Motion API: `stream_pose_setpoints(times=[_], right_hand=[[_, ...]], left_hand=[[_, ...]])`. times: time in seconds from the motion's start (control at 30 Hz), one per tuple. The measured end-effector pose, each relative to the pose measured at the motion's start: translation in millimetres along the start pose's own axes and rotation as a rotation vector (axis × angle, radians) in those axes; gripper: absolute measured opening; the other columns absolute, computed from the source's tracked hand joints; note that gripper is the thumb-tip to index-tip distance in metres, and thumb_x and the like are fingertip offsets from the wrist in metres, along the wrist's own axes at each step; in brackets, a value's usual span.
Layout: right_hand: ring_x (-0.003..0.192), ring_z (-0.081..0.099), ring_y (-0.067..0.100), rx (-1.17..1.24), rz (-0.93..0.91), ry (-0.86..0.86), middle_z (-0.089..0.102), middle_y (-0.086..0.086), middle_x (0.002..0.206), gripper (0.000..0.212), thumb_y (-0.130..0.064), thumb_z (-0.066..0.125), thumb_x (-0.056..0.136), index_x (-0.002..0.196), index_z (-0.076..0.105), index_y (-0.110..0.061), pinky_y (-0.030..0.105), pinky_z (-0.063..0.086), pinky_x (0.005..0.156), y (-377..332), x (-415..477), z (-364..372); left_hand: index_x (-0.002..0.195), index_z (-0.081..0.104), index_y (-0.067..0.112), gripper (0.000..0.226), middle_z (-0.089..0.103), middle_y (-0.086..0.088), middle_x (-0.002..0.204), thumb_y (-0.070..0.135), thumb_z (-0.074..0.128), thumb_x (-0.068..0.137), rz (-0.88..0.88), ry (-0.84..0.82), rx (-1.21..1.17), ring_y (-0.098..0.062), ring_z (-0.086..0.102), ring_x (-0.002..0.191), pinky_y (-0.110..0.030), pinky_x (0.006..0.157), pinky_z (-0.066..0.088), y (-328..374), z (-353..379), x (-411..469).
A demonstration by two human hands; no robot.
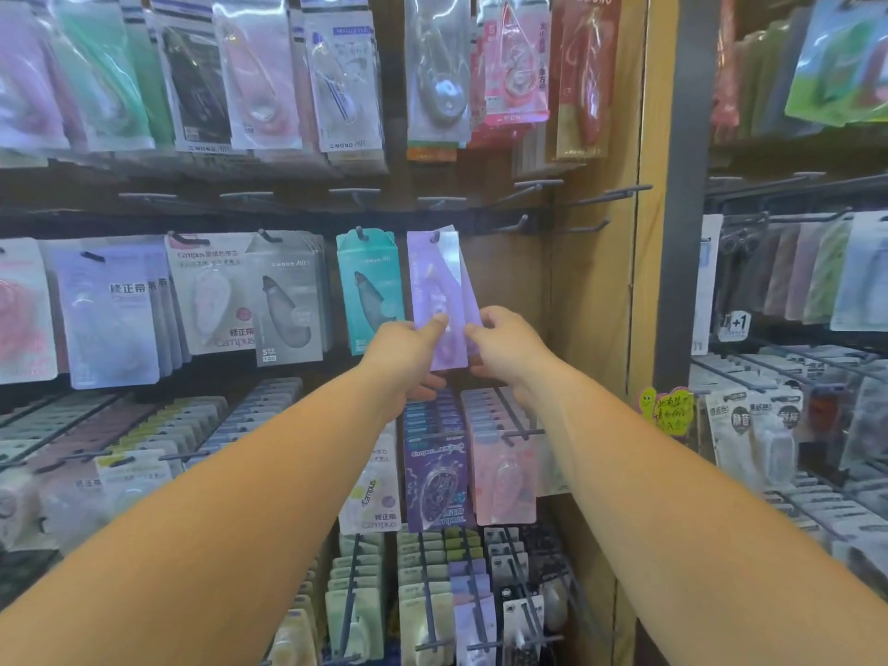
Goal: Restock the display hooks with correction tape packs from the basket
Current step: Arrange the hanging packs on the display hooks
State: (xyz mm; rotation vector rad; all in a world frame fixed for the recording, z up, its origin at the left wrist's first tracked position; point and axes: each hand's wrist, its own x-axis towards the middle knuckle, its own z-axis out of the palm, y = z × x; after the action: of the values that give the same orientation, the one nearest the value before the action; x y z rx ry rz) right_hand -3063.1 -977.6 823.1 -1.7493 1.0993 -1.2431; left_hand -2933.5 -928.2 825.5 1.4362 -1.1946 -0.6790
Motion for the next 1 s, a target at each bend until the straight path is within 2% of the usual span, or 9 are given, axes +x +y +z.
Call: stream_pose_setpoints(times=[0.13,0.23,0.33,0.4,0.5,0.63,0.7,0.8,1.0], right_hand=[[0.116,0.064,0.025,-0.059,-0.027,0.049,0.061,0.003,0.134,0.038,-0.028,0.051,0.105,0.142,0.054,-0.021,0.046,0.056,0.100,9.1,-11.7,-3.7],[0.111,0.065,0.021,-0.088,-0.122,0.109,0.064,0.001,0.127,0.030,-0.024,0.051,0.105,0.134,0.058,-0.021,0.041,0.056,0.098,6.5,-35.5,-19.5],[0.083,0.067,0.015,-0.011,-0.189,0.048,0.066,0.002,0.101,0.018,-0.016,0.048,0.107,0.107,0.064,-0.023,0.027,0.059,0.072,3.2,-78.7,-40.2],[0.074,0.066,0.015,-0.002,-0.210,-0.032,0.067,0.005,0.094,0.021,-0.014,0.049,0.107,0.099,0.066,-0.023,0.028,0.058,0.065,11.0,-112.4,-48.9],[0.073,0.067,0.015,-0.058,-0.181,-0.197,0.069,0.003,0.090,0.021,-0.015,0.053,0.105,0.095,0.068,-0.024,0.033,0.060,0.068,40.6,-162.4,-50.9],[0.081,0.070,0.021,-0.268,-0.036,-0.447,0.069,-0.012,0.081,0.011,-0.029,0.060,0.102,0.095,0.067,-0.030,0.043,0.060,0.076,100.1,-212.8,-33.4],[0.087,0.068,0.018,-0.322,0.064,-0.556,0.068,-0.013,0.088,0.008,-0.036,0.061,0.101,0.097,0.067,-0.035,0.042,0.058,0.081,134.8,-233.0,-18.8],[0.086,0.062,0.006,-0.413,0.178,-0.686,0.066,-0.013,0.098,0.012,-0.040,0.062,0.100,0.105,0.068,-0.030,0.031,0.051,0.080,187.8,-259.3,8.2],[0.104,0.063,0.018,-0.589,0.347,-0.896,0.067,-0.003,0.115,0.028,-0.044,0.066,0.097,0.113,0.068,-0.021,0.032,0.050,0.089,292.0,-294.1,63.7]], left_hand=[[0.099,0.055,0.019,0.033,0.071,-0.014,0.104,0.051,0.054,0.106,0.059,0.076,0.153,-0.029,0.076,0.089,-0.045,0.085,0.065,-3.0,0.0,-12.7],[0.082,0.055,0.024,0.032,0.073,-0.015,0.102,0.047,0.059,0.104,0.143,0.092,0.233,-0.030,0.077,0.087,-0.051,0.089,0.064,-7.8,-12.0,-31.2],[0.104,0.070,0.020,0.021,0.073,-0.002,0.099,0.040,0.067,0.100,0.204,0.078,0.216,-0.025,0.079,0.087,-0.050,0.091,0.063,-15.3,-34.5,-59.6],[0.129,0.068,0.016,0.038,0.075,0.004,0.105,0.037,0.071,0.098,0.257,0.090,0.250,-0.020,0.078,0.091,-0.047,0.094,0.062,-26.0,-51.0,-84.5],[0.123,0.070,0.028,0.039,0.078,0.005,0.108,0.044,0.073,0.088,0.345,0.069,0.295,-0.014,0.075,0.100,-0.043,0.098,0.060,-54.3,-68.9,-129.0],[0.114,0.069,0.028,0.022,0.075,0.013,0.106,0.024,0.078,0.094,0.385,0.022,0.457,0.008,0.069,0.092,-0.009,0.084,0.052,-115.9,-78.1,-191.1],[0.117,0.072,0.024,0.023,0.075,0.011,0.108,0.029,0.076,0.095,0.344,-0.022,0.573,0.005,0.069,0.093,-0.013,0.084,0.052,-158.3,-79.2,-217.8],[0.130,0.069,0.016,0.057,0.073,-0.001,0.123,0.055,0.064,0.089,0.206,-0.171,0.770,-0.018,0.069,0.110,-0.032,0.097,0.051,-225.7,-75.9,-249.3],[0.135,0.064,0.009,0.087,0.064,-0.014,0.136,0.071,0.058,0.074,0.012,-0.395,0.930,-0.036,0.061,0.127,-0.040,0.110,0.044,-328.7,-72.2,-286.6]])
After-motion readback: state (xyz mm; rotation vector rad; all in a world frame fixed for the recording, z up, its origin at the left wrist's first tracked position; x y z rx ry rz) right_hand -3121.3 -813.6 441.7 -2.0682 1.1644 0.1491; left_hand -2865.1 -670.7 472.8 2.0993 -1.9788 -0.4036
